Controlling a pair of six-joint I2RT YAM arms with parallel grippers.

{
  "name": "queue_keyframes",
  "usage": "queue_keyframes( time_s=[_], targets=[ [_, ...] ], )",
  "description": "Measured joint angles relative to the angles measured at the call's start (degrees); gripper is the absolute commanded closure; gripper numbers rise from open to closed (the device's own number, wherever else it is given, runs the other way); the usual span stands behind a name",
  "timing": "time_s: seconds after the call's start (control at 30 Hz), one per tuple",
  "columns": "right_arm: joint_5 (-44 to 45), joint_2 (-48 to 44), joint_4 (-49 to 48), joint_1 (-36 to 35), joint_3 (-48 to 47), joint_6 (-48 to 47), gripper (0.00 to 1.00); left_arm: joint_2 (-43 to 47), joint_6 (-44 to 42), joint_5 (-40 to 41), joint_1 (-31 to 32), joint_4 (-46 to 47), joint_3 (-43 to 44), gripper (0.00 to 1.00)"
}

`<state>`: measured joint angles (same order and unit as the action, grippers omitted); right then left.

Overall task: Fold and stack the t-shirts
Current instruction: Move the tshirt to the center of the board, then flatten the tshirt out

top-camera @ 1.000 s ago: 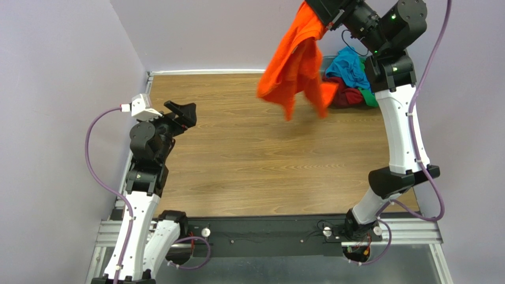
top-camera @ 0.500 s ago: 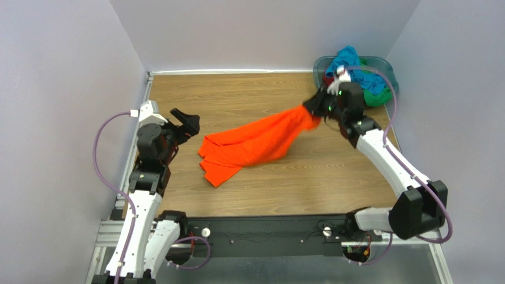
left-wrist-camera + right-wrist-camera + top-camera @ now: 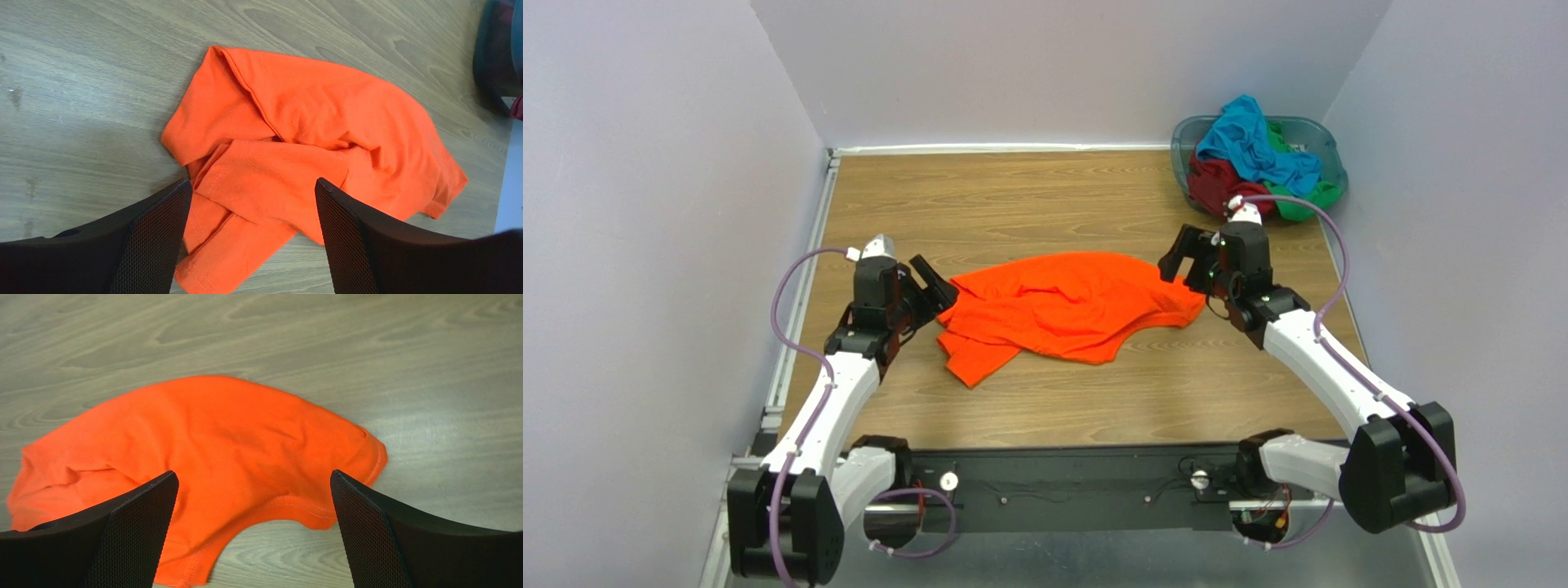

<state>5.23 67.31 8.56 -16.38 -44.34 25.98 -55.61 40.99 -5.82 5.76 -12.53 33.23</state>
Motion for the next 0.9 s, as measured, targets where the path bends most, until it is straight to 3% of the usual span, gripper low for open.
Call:
queue_keyframes(
  time_s=[0.33,0.57,0.9],
  targets=[
    [1.6,0.8,0.7,0.0,3.4,1.0,0.0,-13.6,-0.3,-0.5,2.8,3.5,1.6,0.45],
    [2.3,1.4,0.7,0.0,4.3,1.1,0.0,-19.4,-0.5,-0.3,5.6,4.5,3.0,0.45],
    [2.6,2.9,1.1,0.0,5.9,1.5,0.0,-20.2,-0.5,5.3,6.1,1.6,4.3,0.39]
  ],
)
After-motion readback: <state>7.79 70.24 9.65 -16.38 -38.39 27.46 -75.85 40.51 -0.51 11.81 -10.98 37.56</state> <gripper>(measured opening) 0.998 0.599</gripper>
